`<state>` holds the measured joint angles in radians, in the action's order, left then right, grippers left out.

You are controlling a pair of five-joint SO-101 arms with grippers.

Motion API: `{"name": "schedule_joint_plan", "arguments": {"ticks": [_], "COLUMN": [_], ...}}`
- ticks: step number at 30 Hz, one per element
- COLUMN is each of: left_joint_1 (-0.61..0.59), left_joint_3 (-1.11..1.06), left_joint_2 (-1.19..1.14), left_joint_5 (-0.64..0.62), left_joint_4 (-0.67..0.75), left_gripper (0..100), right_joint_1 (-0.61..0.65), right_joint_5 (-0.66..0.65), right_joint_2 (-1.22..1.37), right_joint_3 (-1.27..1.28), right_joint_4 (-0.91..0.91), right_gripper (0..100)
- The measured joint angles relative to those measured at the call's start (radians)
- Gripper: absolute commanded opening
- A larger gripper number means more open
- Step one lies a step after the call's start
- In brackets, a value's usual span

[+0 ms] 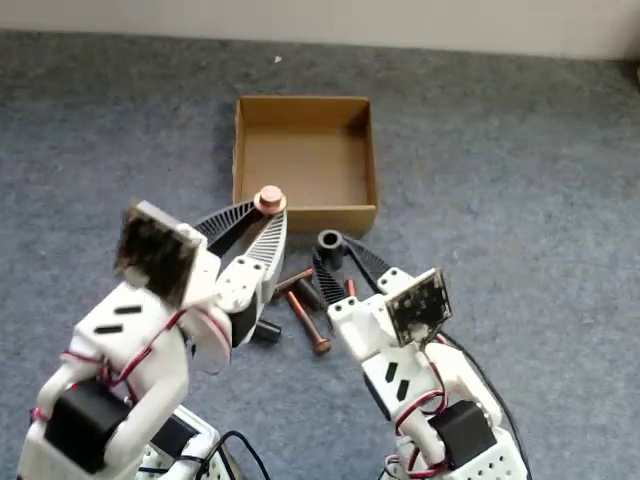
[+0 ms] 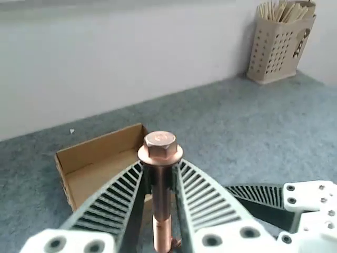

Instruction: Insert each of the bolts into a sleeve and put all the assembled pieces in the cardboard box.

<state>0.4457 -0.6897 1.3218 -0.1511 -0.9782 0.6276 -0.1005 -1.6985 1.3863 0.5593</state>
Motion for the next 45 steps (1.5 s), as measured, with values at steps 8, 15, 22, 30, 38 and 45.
{"name": "schedule_joint_plan", "arguments": {"ticks": [8,15,22,30,38,45], "left_joint_1": [0.0,0.0,0.002,0.058,0.063,0.071], "left_joint_3": [-0.06,-0.249,-0.319,-0.322,-0.365,-0.405], "left_joint_2": [0.112,0.144,0.152,0.152,0.15,0.152], "left_joint_5": [-0.1,-0.157,-0.16,-0.158,-0.158,-0.081], "left_joint_4": [0.058,0.222,0.298,0.301,0.305,0.305], "left_gripper": [1,1,1,1,1,1], "right_joint_1": [0.094,0.124,0.124,0.127,0.126,0.123], "right_joint_5": [-0.003,-0.003,-0.003,-0.003,-0.003,-0.003], "right_joint_2": [0.0,0.0,0.0,0.0,0.0,0.0], "right_joint_3": [0.126,0.143,0.143,0.144,0.149,0.149], "right_joint_4": [-0.173,-0.186,-0.186,-0.186,-0.186,-0.186], "right_gripper": [0.5,0.5,0.5,0.5,0.5,0.5]}}
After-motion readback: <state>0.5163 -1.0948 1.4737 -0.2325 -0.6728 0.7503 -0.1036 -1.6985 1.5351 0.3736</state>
